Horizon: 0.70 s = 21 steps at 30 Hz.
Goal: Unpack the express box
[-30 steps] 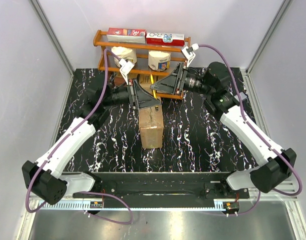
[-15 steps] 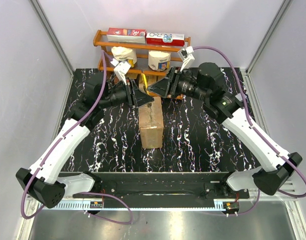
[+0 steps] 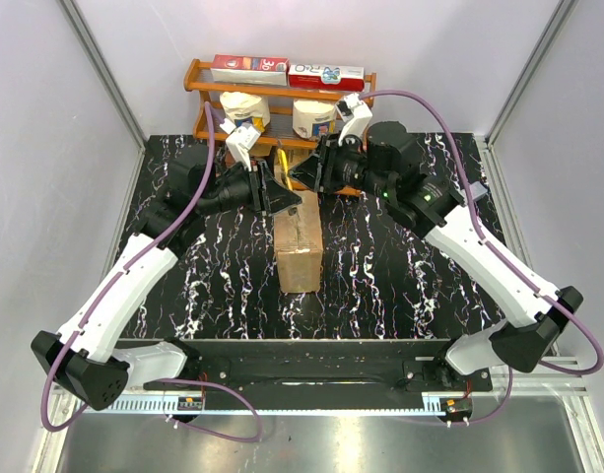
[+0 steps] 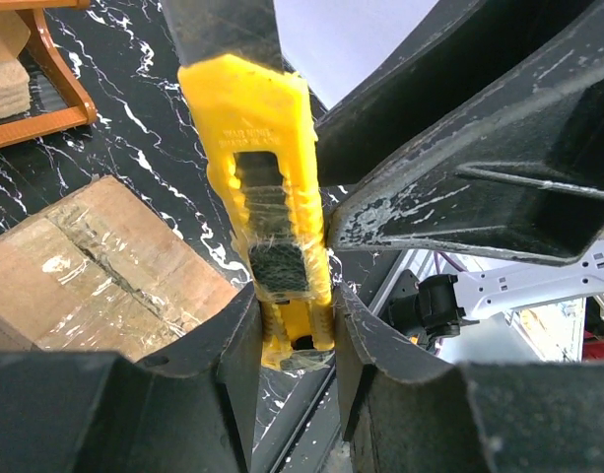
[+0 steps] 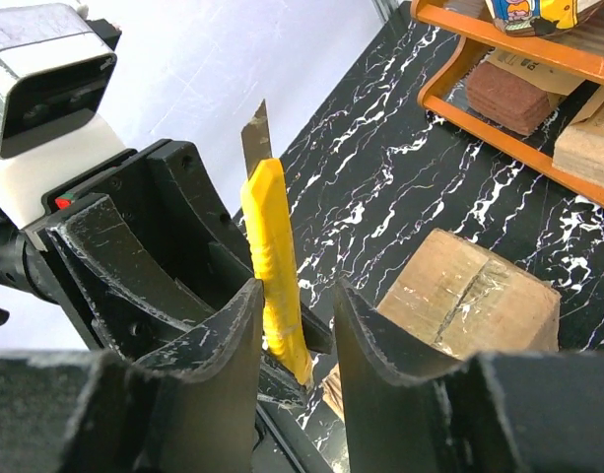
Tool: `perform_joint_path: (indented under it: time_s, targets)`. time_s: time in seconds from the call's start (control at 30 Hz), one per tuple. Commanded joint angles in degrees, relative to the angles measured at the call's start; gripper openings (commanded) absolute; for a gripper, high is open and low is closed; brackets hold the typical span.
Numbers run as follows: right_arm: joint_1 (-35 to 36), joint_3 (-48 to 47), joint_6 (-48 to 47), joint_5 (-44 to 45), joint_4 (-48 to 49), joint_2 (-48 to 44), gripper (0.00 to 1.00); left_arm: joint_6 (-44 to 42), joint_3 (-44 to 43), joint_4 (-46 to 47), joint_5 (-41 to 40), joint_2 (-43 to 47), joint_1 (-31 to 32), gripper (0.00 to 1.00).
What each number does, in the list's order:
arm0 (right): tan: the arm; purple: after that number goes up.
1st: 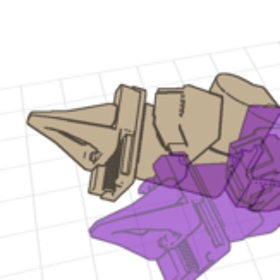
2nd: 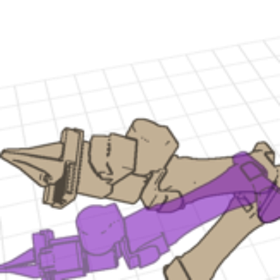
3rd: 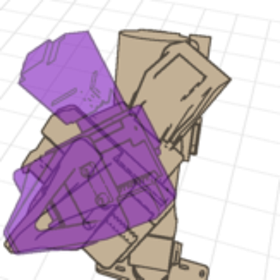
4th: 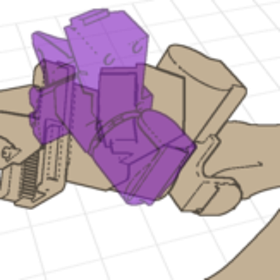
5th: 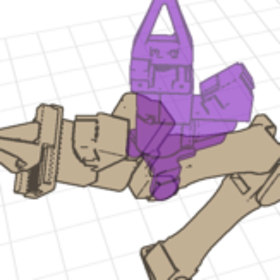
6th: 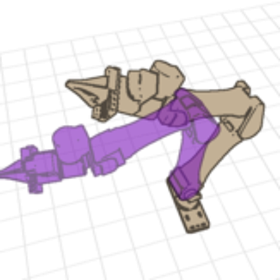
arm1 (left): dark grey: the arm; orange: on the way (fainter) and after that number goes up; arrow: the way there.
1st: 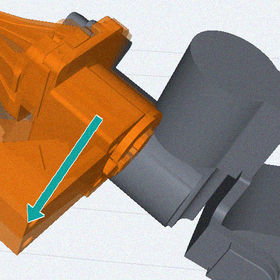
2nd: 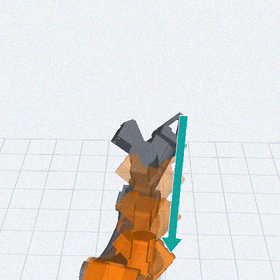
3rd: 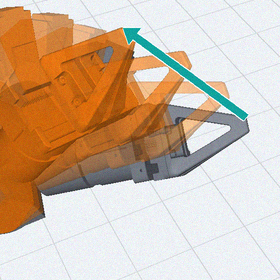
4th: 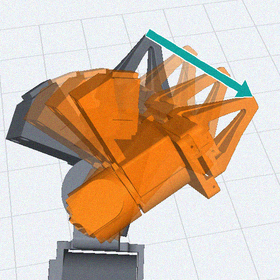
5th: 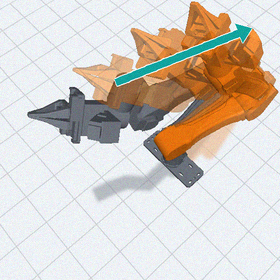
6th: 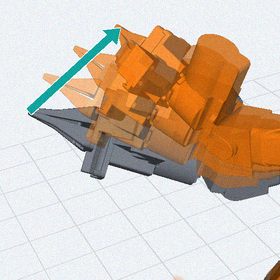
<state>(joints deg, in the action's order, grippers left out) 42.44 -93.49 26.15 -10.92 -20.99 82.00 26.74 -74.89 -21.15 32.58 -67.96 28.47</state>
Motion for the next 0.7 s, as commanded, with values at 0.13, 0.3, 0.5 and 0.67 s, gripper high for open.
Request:
perform_joint_path:
  time_s: [0.13,0.3,0.5,0.67]
  targets:
    - [1.33,-3.54,-3.30,2.13,-0.19,1.68,0.41,-0.37,-3.24,0.76,0.47,-0.24,0.36,0.03]
    - [1.60,-2.57,-4.00,3.27,1.21,0.89,0.48,-0.37,-3.95,0.49,-0.23,-0.85,0.36,0.03]
    - [1.51,-1.34,-4.09,2.39,2.27,1.15,0.51,-0.46,-4.30,0.23,0.55,-1.12,0.45,0.03]
    - [2.03,-1.34,-4.35,1.86,2.36,2.55,0.47,-0.99,-3.95,0.23,1.35,-0.68,0.54,0.04]
